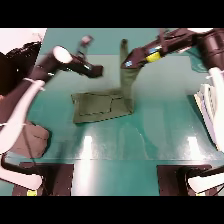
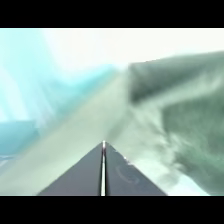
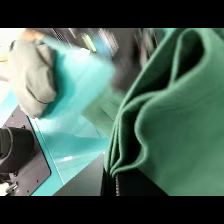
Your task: Fold the shirts.
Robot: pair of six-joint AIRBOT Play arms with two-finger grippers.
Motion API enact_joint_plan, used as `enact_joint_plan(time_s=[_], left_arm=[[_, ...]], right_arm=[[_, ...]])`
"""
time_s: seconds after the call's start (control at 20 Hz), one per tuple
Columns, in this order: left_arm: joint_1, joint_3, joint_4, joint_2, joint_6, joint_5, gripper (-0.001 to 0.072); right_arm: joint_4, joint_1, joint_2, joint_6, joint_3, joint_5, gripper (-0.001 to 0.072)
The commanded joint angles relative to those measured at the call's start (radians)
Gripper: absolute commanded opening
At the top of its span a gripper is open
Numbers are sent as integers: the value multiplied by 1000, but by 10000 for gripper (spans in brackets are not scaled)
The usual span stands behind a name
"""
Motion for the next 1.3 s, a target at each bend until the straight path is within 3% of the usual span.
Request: enact_joint_plan(time_s=[0.0,0.05,0.1,0.2,0.25,0.3,0.35,0.55,0.85,0.95,1.1,1.25], left_arm=[[180,0,102,176,2,-26,22],[225,0,104,220,2,-27,22],[260,0,104,256,2,-33,22],[312,0,104,313,2,-58,22],[328,0,104,333,2,-71,22],[336,0,106,343,3,-82,22],[338,0,108,351,6,-97,22],[336,-1,107,351,10,-155,22],[336,-1,107,351,9,-182,22],[336,-1,107,351,10,-181,22],[335,-1,100,351,10,-182,22],[335,-1,100,351,10,-182,22]], right_arm=[[1,177,-88,-69,9,-159,18],[1,235,-122,-89,9,-214,20],[0,292,-159,-119,9,-266,94],[-1,367,-214,-143,9,-328,598],[-8,381,-227,-143,9,-324,655],[-39,378,-229,-143,9,-304,635],[-104,360,-222,-140,9,-259,531],[-312,205,-157,-95,-51,-39,523],[-309,-139,-34,39,-401,-88,526],[-203,-206,-53,37,-475,-114,619],[29,-238,-137,-12,-523,-127,616],[149,-192,-231,-13,-521,-148,613]])
